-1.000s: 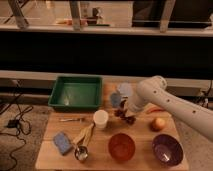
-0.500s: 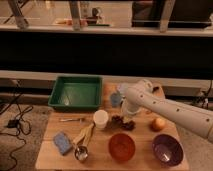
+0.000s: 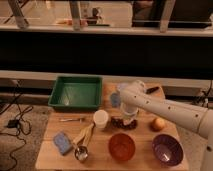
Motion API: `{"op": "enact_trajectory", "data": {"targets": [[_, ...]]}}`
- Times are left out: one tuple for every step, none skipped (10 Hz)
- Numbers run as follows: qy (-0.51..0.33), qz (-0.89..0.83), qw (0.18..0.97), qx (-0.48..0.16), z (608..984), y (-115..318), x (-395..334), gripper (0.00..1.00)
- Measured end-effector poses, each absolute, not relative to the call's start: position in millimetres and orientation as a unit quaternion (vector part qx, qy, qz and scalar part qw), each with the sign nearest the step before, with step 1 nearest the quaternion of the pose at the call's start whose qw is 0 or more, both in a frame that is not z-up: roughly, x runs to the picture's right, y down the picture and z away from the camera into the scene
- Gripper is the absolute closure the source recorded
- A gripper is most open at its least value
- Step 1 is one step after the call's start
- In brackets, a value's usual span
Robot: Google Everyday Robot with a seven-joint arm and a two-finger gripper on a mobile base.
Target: Place grapes in table surface
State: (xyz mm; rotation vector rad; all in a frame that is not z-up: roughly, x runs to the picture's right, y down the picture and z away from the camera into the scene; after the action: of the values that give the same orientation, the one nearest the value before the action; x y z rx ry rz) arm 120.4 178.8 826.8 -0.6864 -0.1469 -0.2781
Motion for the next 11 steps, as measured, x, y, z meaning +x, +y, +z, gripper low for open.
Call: {"op": "enact_trajectory", "data": {"targets": [[-0.070,-0.137,0.929,-0.338,827.6,180.0,120.3,0.96],[-0.069,-0.138,0.928,-0.339,827.7,180.6,120.5,0.96],[-0.069,-0.139,0.927,-0.341,827.8,181.4,120.0,0.94],[-0.069,-0.142,0.926,-0.342,828.1,182.0,120.0,0.86],[-0.069,-0.144,0.925,-0.344,828.8,182.2,119.7,0.74],[-0.069,-0.145,0.925,-0.345,829.2,182.3,120.0,0.64],[-0.068,-0.146,0.924,-0.346,829.6,182.7,120.3,0.56],[-0.068,-0.146,0.924,-0.347,829.7,182.6,120.4,0.44],[-0.067,-0.147,0.923,-0.350,829.9,183.2,121.1,0.36],[-0.067,-0.147,0.923,-0.350,829.8,183.2,120.7,0.28],[-0.067,-0.146,0.923,-0.350,829.6,183.4,121.6,0.23]]}}
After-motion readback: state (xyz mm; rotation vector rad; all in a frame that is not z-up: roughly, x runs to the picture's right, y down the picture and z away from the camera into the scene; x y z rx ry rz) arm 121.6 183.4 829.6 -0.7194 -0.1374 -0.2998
